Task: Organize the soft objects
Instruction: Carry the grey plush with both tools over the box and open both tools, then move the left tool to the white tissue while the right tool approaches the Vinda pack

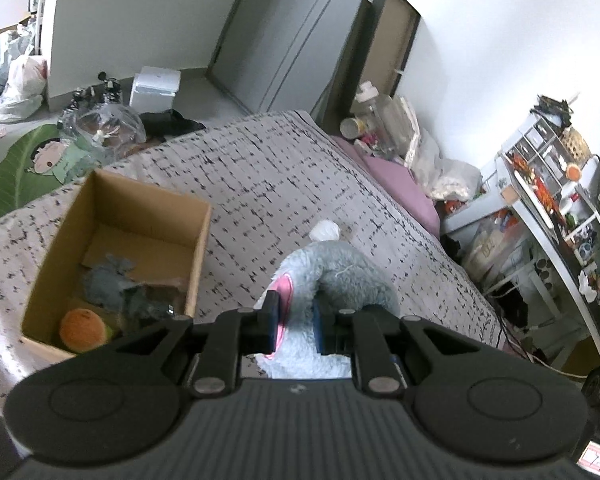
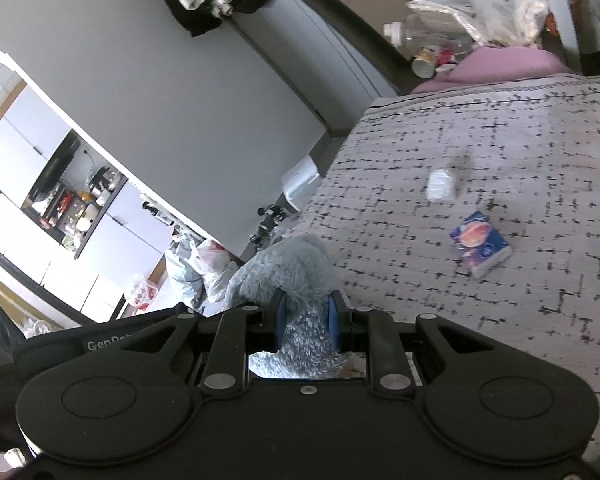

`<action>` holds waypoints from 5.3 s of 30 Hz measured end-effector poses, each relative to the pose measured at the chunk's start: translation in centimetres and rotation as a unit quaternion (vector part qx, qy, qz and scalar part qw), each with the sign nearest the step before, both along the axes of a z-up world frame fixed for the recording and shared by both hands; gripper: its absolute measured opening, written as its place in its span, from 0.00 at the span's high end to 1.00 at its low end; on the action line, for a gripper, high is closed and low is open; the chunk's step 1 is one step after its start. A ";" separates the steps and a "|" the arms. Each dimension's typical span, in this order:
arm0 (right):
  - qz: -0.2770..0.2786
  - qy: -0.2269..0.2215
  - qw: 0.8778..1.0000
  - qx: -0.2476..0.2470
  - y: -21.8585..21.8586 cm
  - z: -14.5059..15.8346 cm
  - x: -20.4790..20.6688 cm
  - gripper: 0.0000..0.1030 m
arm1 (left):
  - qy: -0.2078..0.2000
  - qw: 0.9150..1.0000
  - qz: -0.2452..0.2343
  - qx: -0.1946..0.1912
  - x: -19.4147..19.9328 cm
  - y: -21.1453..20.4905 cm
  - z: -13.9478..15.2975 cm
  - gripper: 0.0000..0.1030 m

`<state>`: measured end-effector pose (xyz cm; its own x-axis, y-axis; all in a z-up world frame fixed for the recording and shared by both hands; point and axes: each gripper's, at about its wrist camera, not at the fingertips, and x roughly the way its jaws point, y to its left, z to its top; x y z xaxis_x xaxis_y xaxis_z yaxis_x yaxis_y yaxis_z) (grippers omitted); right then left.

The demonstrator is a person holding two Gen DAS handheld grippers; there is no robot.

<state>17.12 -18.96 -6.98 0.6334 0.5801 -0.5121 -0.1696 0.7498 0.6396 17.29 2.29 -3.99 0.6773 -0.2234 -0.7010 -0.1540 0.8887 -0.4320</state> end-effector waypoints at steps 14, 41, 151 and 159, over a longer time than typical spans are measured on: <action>0.040 -0.002 0.999 -0.008 5.5 1.6 1.4 0.79 | -0.004 0.999 0.038 -0.012 0.0 5.8 0.8 0.85; 0.099 0.072 0.991 -0.045 15.5 -1.5 8.3 0.79 | 0.068 0.993 0.092 -0.028 5.8 15.5 -3.9 0.85; 0.062 -0.005 0.952 -0.300 -2.4 -9.6 9.4 0.13 | 0.103 0.982 -0.021 0.155 12.0 -4.0 -4.2 0.03; 0.075 0.009 0.949 -0.307 -2.3 -12.0 11.4 0.22 | 0.105 0.981 -0.036 0.160 15.2 -5.9 -5.8 0.04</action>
<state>28.48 -21.25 -18.96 0.5547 0.2522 -0.7929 -0.2966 0.9503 0.0948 32.45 -3.65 -9.82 0.5011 -0.0114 -0.8653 -0.1411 0.9855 -0.0946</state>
